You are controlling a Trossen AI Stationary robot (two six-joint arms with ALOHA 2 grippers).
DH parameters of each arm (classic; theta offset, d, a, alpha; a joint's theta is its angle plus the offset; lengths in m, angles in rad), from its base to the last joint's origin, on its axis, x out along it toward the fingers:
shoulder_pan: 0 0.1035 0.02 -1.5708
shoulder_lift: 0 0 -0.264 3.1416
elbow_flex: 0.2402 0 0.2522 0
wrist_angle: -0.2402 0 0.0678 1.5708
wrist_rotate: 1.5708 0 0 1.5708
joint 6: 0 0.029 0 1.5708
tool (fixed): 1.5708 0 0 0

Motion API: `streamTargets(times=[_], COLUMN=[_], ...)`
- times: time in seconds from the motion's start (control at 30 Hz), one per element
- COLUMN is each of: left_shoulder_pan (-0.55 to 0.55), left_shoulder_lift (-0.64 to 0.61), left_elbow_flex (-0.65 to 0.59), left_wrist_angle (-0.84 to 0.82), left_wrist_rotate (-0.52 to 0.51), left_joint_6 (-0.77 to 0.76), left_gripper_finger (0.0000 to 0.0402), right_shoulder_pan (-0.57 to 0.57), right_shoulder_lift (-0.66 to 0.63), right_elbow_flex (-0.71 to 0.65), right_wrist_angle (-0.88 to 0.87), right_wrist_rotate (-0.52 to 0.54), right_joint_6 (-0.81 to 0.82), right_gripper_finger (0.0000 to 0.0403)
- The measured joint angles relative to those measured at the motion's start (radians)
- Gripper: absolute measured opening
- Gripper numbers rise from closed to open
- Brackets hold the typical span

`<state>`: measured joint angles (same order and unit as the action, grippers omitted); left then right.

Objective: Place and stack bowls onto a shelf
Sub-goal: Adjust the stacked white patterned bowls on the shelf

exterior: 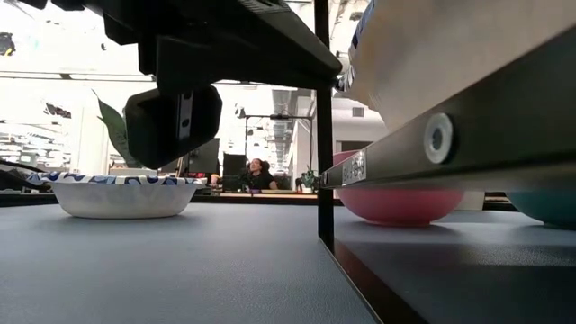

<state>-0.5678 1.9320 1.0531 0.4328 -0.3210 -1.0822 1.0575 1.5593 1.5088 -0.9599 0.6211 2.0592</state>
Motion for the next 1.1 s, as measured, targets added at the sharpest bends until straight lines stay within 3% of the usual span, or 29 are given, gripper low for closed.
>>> streamTargets(times=[0.23, 0.37, 0.6, 0.97, 1.1], left_shoulder_pan=[0.000, 0.000, 0.008, 0.049, 0.053], left_shoulder_lift=[0.000, 0.000, 0.000, 0.000, 0.000], left_elbow_flex=[0.000, 0.000, 0.000, 0.000, 0.000], left_wrist_angle=[0.023, 0.030, 0.029, 0.029, 0.030], left_wrist_rotate=[0.003, 0.003, 0.002, 0.028, 0.028], left_joint_6=[-0.002, 0.000, 0.002, 0.004, -0.005], left_gripper_finger=[0.0000, 0.0000, 0.0000, 0.0000, 0.0000], right_shoulder_pan=[0.065, 0.043, 0.028, 0.027, 0.017], right_shoulder_lift=[0.000, -0.001, -0.005, -0.004, -0.004], right_elbow_flex=[-0.129, -0.206, -0.291, -0.397, -0.416], right_wrist_angle=[0.136, 0.283, 0.381, 0.470, 0.447], right_wrist_rotate=[0.039, 0.076, 0.085, 0.063, 0.025], right_joint_6=[0.159, 0.151, 0.152, 0.195, 0.197], right_gripper_finger=[0.0025, 0.0025, 0.0025, 0.0027, 0.0058])
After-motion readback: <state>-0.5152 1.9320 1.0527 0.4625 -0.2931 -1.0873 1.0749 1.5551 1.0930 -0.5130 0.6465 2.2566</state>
